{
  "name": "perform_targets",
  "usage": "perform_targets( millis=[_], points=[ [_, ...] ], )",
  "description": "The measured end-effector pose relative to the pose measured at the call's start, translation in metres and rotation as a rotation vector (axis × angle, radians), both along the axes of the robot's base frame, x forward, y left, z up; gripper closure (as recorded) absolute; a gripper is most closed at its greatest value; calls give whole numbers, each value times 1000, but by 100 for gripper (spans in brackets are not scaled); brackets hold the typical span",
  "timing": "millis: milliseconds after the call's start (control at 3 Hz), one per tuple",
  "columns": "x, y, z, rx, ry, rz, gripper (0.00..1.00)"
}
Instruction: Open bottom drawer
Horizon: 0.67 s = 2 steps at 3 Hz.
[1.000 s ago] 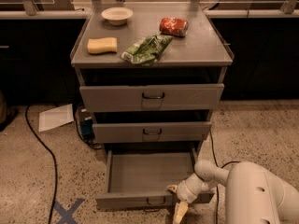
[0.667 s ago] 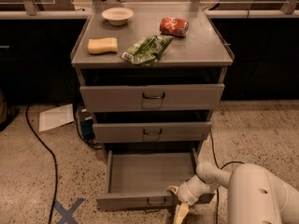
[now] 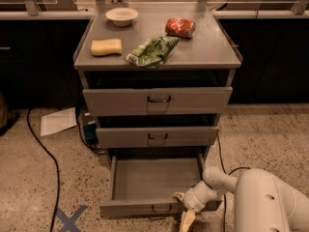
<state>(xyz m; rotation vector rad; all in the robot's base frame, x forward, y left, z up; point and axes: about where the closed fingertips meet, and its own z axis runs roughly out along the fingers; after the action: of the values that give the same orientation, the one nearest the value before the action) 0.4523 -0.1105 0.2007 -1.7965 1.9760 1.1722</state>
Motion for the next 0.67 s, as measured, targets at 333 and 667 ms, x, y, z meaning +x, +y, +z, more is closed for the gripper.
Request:
perform_targets(
  millis=[333,667],
  points=[
    [2,0,2,0,0,0,0],
    [-8,3,2,29,24,5,0]
  ],
)
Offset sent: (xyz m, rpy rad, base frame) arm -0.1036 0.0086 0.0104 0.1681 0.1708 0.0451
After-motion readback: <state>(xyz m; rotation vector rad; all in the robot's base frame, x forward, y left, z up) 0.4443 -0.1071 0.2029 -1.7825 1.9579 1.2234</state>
